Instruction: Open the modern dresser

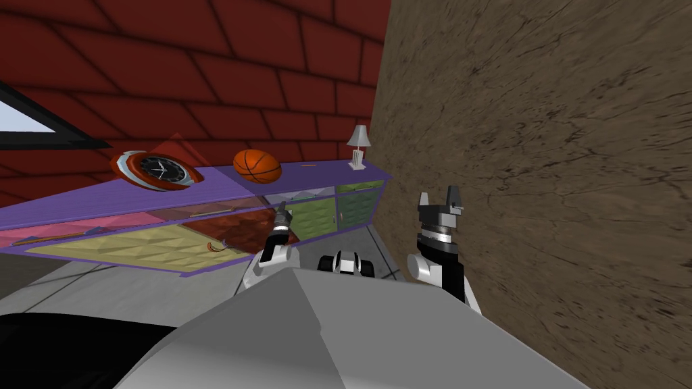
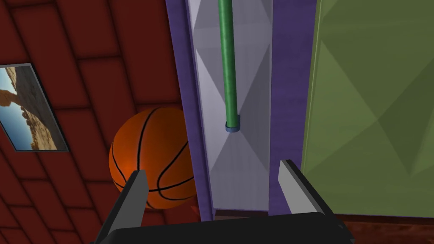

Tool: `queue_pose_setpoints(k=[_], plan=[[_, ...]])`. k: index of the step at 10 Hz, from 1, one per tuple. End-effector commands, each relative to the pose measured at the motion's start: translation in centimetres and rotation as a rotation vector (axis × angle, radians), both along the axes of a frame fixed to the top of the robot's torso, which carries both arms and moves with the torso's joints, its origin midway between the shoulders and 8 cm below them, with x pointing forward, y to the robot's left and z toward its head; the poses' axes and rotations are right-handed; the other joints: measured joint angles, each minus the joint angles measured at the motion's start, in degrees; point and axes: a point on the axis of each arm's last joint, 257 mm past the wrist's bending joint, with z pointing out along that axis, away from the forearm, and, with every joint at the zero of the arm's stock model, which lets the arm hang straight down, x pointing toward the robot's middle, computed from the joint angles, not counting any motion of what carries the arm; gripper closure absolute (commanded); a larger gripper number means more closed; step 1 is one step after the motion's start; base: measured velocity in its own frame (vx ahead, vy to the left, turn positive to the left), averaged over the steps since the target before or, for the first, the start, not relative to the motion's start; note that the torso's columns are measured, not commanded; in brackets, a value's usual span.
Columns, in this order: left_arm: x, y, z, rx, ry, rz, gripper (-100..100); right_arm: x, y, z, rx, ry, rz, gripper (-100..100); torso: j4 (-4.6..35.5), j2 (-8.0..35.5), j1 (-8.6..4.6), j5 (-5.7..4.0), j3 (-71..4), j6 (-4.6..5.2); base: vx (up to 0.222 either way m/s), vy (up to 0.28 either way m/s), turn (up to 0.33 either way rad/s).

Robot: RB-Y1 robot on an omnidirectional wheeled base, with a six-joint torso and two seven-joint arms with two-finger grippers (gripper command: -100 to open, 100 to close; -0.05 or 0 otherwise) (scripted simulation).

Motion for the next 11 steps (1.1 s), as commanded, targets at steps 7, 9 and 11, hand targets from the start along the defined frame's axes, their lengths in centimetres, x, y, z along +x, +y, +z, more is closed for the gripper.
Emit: queue_pose_setpoints(k=[7, 9, 11], plan=[[0.1, 0.1, 0.2, -0.036, 0.004, 0.017, -100, 0.0, 0.0, 0.0, 0.0, 0.0, 0.0, 0, 0.0, 0.2, -0.14, -0.04, 0.1, 0.0, 0.076, 0.031, -0.005], [0.0, -0.7, -0.5, -0.087, -0.003, 0.034, -100, 0.0, 0.0, 0.0, 0.0, 0.0, 0.0, 0, 0.0, 0.2, -0.02, -0.01, 0.1, 0.0, 0.002, -0.004, 0.0], [-0.2, -1.4, -1.1, -0.128, -0.008, 0.046, -100, 0.0, 0.0, 0.0, 0.0, 0.0, 0.0, 0, 0.0, 0.0, 0.06, 0.02, 0.0, 0.0, 0.0, 0.0, 0.0]])
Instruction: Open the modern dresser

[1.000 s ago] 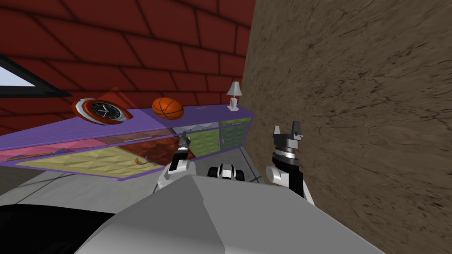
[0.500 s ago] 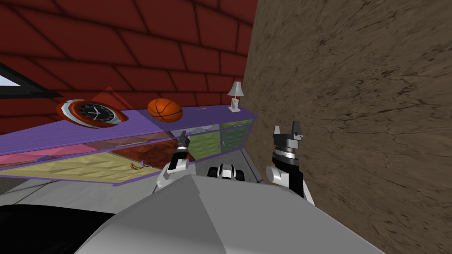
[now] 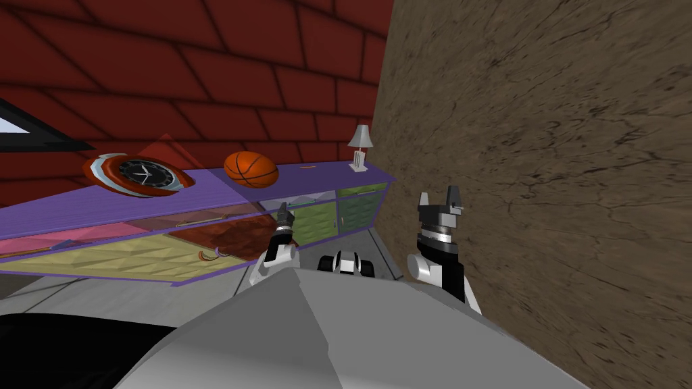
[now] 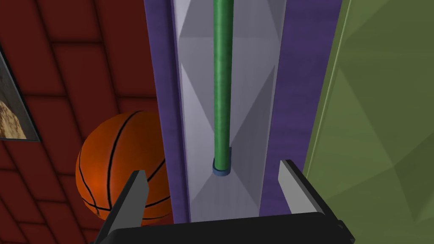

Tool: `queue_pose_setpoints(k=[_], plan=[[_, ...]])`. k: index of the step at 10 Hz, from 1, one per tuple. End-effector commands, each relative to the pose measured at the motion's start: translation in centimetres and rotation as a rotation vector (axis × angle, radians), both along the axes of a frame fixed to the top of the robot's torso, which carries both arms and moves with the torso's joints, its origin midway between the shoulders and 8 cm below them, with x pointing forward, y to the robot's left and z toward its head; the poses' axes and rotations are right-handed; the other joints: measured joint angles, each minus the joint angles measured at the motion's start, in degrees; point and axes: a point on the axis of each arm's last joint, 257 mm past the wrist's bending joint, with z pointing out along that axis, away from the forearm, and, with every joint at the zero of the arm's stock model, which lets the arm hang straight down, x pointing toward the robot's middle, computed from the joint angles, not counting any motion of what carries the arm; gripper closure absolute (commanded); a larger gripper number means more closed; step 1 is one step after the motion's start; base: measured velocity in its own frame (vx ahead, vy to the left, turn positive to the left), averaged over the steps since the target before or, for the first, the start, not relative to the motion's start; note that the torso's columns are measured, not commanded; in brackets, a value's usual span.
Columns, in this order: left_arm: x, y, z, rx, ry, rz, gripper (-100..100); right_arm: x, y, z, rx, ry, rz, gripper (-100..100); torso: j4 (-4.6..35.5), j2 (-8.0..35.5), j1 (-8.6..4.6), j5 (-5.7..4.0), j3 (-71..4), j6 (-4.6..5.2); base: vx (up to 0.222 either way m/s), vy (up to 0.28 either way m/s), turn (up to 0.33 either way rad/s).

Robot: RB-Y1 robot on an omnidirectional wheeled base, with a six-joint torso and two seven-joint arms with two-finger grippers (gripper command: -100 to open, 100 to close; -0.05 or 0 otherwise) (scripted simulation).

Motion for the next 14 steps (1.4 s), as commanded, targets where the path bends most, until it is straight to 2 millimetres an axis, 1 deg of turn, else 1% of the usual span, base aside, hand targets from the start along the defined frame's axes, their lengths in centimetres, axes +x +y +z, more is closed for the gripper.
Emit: queue_pose_setpoints(k=[1, 2, 3, 4, 6, 9, 10, 11, 14], plan=[[-0.1, -0.3, -0.3, -0.02, -0.002, 0.006, -100, 0.0, 0.0, 0.0, 0.0, 0.0, 0.0, 0, 0.0, 0.0, 0.0, 0.0, 0.0, 0.0, 0.0, 0.0, 0.0], [0.0, -0.1, 0.4, -0.022, -0.002, 0.009, -100, 0.0, 0.0, 0.0, 0.0, 0.0, 0.0, 0, 0.0, 0.0, -0.02, -0.01, 0.0, 0.0, 0.06, 0.025, -0.014], [0.0, -0.3, 0.1, -0.021, -0.004, 0.008, -100, 0.0, 0.0, 0.0, 0.0, 0.0, 0.0, 0, 0.0, -0.2, 0.04, 0.0, -0.1, 0.0, 0.039, 0.018, -0.005], [0.0, -0.3, 0.2, -0.021, -0.003, 0.008, 100, 0.0, 0.0, 0.0, 0.0, 0.0, 0.0, 0, 0.0, -0.1, -0.02, 0.0, -0.1, 0.0, 0.006, 0.003, 0.001], [-0.3, -0.3, 0.4, -0.021, -0.005, 0.007, 100, 0.0, 0.0, 0.0, 0.0, 0.0, 0.0, 0, 0.1, 0.4, -0.2, -0.08, 0.2, -0.02, -0.109, -0.033, 0.004], [-0.7, -0.4, 0.8, -0.021, -0.008, 0.005, 100, 0.0, 0.0, 0.0, 0.0, 0.0, 0.0, 0, 0.0, 0.1, -0.06, -0.02, 0.1, 0.0, -0.155, -0.058, 0.006], [-0.6, -0.4, 0.7, -0.021, -0.007, 0.006, 100, 0.0, 0.0, 0.0, 0.0, 0.0, 0.0, 0, 0.0, 0.0, -0.03, -0.01, 0.0, 0.0, -0.071, -0.029, 0.002], [-0.5, 0.1, 1.1, 0.012, -0.001, -0.006, -100, 0.0, 0.0, 0.0, 0.0, 0.0, 0.0, 0, -0.1, -0.3, 0.07, 0.01, -0.2, 0.0, -0.016, -0.007, -0.001], [-0.2, 0.9, 1.9, 0.072, 0.012, -0.027, -100, 0.0, 0.0, 0.0, 0.0, 0.0, 0.0, 0, 0.0, -0.1, 0.01, 0.0, -0.1, 0.0, 0.014, 0.005, 0.0]])
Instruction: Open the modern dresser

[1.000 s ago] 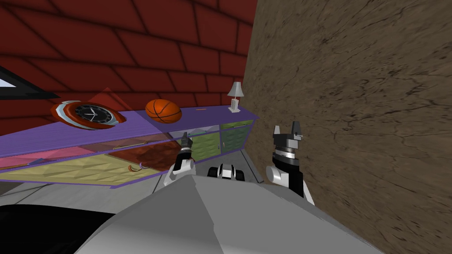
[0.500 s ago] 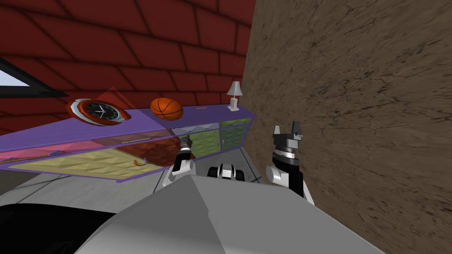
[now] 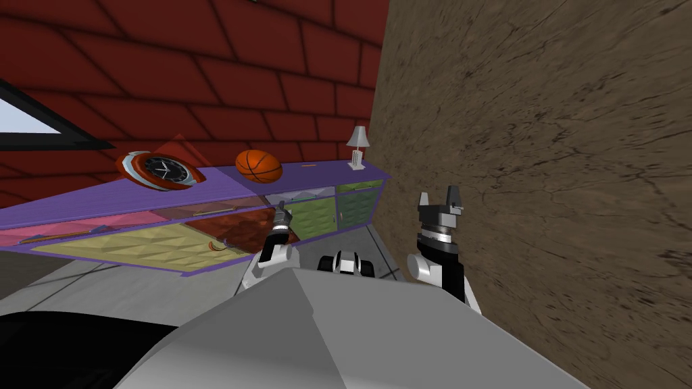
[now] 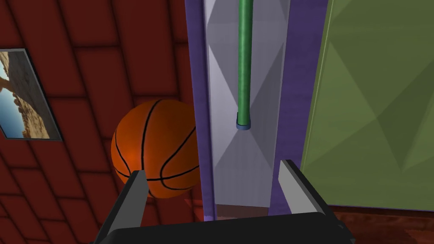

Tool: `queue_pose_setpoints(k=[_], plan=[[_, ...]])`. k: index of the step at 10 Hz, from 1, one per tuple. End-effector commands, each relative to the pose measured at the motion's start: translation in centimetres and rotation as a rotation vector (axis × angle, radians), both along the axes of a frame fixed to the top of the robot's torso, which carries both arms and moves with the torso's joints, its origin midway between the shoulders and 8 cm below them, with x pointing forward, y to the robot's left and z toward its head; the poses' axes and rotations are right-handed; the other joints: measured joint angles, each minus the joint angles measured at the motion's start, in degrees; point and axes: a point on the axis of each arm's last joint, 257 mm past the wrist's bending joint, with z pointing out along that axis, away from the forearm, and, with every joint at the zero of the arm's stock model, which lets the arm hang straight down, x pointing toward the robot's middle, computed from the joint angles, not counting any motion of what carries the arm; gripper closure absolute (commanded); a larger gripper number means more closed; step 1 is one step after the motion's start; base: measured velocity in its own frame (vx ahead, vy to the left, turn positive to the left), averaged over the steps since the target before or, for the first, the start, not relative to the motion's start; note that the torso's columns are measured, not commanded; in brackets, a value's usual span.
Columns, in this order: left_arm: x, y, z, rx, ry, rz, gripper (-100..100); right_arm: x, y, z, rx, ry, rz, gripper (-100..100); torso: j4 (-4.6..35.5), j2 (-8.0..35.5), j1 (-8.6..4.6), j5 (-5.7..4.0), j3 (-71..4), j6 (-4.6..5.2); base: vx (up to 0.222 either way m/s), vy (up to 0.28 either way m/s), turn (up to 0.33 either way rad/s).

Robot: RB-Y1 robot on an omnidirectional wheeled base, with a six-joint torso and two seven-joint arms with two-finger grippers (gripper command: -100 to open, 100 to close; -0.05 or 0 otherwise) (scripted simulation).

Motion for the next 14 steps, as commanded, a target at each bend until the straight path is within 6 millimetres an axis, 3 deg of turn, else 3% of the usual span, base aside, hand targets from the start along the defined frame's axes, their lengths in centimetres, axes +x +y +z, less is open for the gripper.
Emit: queue_pose_setpoints(k=[1, 5, 8, 14], plan=[[0.2, 0.6, 0.5, 0.045, 0.011, -0.016, -100, 0.0, 0.0, 0.0, 0.0, 0.0, 0.0, 0, 0.0, 0.1, -0.04, -0.01, 0.1, 0.0, 0.021, 0.007, -0.001], [0.8, 1.6, 0.3, 0.077, 0.051, -0.026, -100, 0.0, 0.0, 0.0, 0.0, 0.0, 0.0, 0, 0.0, 0.1, -0.01, 0.0, 0.1, 0.0, 0.052, 0.018, -0.003], [0.7, 0.8, -0.6, 0.009, 0.045, -0.004, -100, 0.0, 0.0, 0.0, 0.0, 0.0, 0.0, 0, 0.0, 0.1, -0.05, -0.01, 0.1, 0.0, 0.106, 0.043, -0.003], [0.3, -0.4, -1.8, -0.075, 0.035, 0.023, -100, 0.0, 0.0, 0.0, 0.0, 0.0, 0.0, 0, 0.0, 0.1, -0.02, 0.0, 0.1, 0.0, 0.003, 0.0, 0.0]])
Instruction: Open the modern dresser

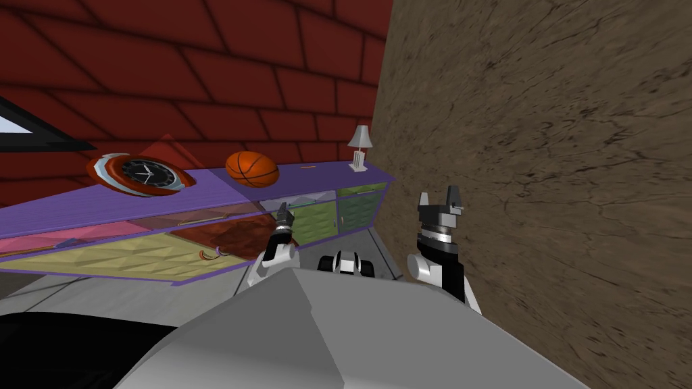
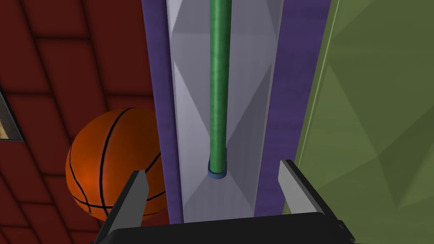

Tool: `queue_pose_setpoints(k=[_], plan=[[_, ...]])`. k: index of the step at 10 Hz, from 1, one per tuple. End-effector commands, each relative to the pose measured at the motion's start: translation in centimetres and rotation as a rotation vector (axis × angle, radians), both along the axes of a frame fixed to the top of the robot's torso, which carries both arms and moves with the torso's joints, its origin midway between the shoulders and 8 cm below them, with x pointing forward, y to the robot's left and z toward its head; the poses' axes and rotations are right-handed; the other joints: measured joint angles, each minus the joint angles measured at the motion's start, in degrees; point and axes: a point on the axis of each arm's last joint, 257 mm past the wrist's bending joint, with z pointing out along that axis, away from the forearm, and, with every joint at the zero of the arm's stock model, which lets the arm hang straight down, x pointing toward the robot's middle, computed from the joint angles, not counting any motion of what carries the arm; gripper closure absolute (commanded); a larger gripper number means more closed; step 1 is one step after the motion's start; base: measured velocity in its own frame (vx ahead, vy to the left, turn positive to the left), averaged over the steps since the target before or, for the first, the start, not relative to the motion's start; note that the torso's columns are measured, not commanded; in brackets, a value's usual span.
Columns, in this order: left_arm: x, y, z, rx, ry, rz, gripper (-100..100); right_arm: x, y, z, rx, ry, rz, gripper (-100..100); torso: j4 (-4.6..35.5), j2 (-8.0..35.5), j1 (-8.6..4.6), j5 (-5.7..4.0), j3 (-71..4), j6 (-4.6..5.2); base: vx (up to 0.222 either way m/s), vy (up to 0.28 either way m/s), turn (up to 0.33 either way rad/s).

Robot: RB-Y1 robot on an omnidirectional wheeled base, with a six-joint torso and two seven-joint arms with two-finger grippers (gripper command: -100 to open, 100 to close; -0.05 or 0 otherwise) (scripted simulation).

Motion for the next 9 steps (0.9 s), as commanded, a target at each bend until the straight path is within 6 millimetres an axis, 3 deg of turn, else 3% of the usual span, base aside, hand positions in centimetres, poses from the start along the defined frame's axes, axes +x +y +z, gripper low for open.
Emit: queue_pose_setpoints(k=[1, 2, 3, 8, 9], plan=[[-0.05, 0.26, 0.68, -0.001, 0.0, 0.004, -100, 0.0, 0.0, 0.0, 0.0, 0.0, 0.0, 0, 0.0, 0.0, -0.01, -0.01, 0.0, 0.0, 0.067, 0.019, -0.025], [-0.05, 0.1, 0.33, 0.0, -0.002, 0.002, -100, 0.0, 0.0, 0.0, 0.0, 0.0, 0.0, 0, 0.0, -0.1, 0.03, 0.0, -0.1, 0.0, 0.044, 0.014, -0.007], [-0.04, 0.12, 0.35, -0.001, -0.001, 0.003, 100, 0.0, 0.0, 0.0, 0.0, 0.0, 0.0, 0, 0.0, 0.0, -0.01, 0.0, 0.0, 0.0, 0.007, 0.002, 0.002], [-0.75, -0.13, 1.07, 0.0, -0.007, -0.001, 100, 0.01, 0.01, 0.01, 0.0, 0.0, 0.0, 0, 0.2, 0.3, -0.24, -0.14, 0.2, 0.04, -0.15, -0.072, 0.008], [-0.75, -0.08, 0.49, -0.004, 0.005, 0.001, 100, 0.01, 0.01, 0.01, 0.0, 0.0, 0.0, 0, 0.2, 0.2, -0.2, -0.19, 0.1, 0.03, -0.084, -0.034, -0.002]])
